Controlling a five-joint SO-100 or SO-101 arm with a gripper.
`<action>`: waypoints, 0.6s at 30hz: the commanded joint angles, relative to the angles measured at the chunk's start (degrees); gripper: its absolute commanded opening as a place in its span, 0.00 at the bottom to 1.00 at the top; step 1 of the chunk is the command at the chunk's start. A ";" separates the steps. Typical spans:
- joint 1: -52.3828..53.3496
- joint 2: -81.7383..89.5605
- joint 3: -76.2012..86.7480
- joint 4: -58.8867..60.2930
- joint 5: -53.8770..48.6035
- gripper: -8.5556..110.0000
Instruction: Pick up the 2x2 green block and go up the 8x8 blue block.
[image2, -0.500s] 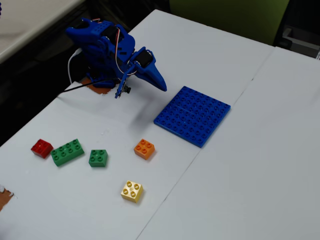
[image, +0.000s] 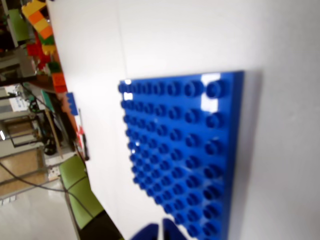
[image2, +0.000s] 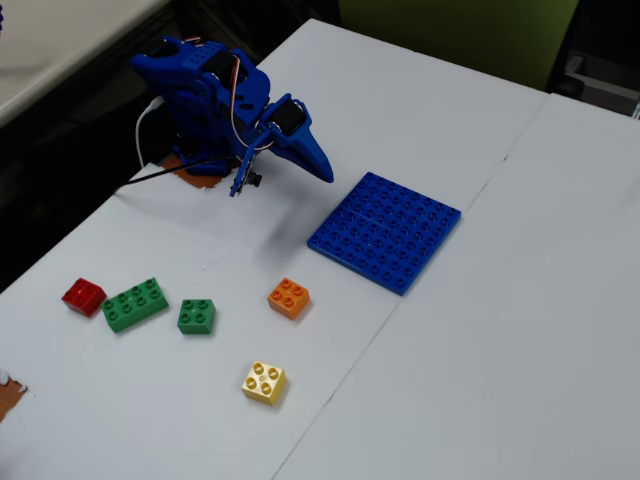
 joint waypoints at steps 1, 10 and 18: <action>-0.35 2.46 2.46 0.09 -0.44 0.07; 0.97 2.46 2.46 -5.80 -43.77 0.07; 3.69 2.37 1.32 6.15 -86.48 0.07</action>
